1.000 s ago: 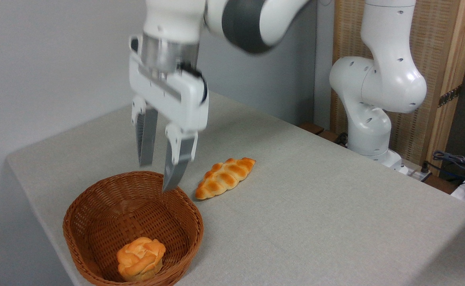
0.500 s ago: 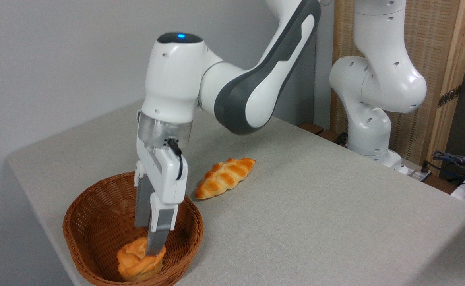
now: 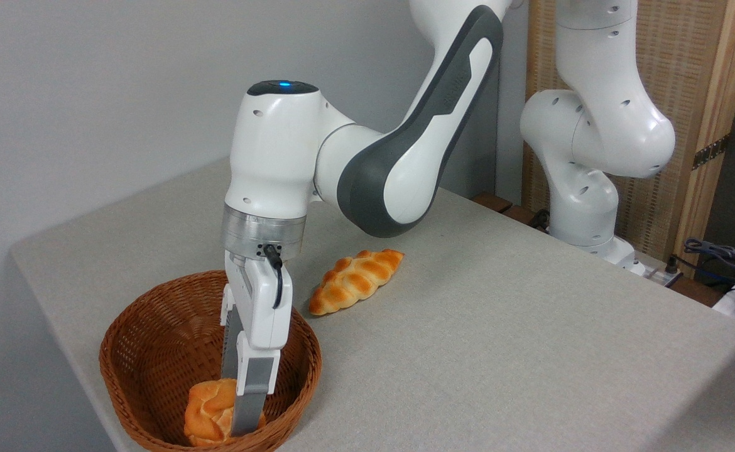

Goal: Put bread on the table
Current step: 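Lower the open gripper into the basket around the round orange bun, then close the gripper on the bun and lift it out of the basket, then carry the bun beside the braided roll and lower it onto the table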

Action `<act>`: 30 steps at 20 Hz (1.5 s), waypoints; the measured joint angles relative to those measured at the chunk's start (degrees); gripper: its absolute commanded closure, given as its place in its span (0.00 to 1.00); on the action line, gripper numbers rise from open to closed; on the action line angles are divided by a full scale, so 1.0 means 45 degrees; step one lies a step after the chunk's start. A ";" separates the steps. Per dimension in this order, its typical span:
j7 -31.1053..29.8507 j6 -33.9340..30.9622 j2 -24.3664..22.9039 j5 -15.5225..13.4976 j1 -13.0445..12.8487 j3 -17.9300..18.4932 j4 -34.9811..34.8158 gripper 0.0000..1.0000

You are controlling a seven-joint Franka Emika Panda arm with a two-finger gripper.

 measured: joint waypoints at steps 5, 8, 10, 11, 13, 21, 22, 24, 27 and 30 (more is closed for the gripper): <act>0.0163 0.0000 0.0001 0.0078 0.0005 0.0001 0.0028 0.65; 0.0169 0.0000 0.0001 0.0078 0.0008 0.0001 0.0044 0.65; 0.0169 0.0000 0.0001 0.0078 0.0008 0.0001 0.0059 0.69; 0.0169 0.0000 -0.0001 0.0078 0.0008 0.0001 0.0074 0.71; 0.0167 -0.0167 -0.0025 0.0047 0.0013 0.0001 0.0121 0.71; 0.0157 -0.3554 -0.0897 -0.1775 -0.0009 -0.0010 0.1309 0.69; 0.0157 -0.3966 -0.1111 -0.1839 -0.0009 -0.0010 0.1320 0.67; 0.0157 -0.5092 -0.1659 -0.1884 -0.0009 -0.0009 0.1322 0.60; 0.0770 -0.7582 -0.2713 -0.1884 -0.0011 0.0026 0.1257 0.53; 0.2846 -0.8618 -0.3584 -0.1883 -0.0013 0.0715 0.0635 0.39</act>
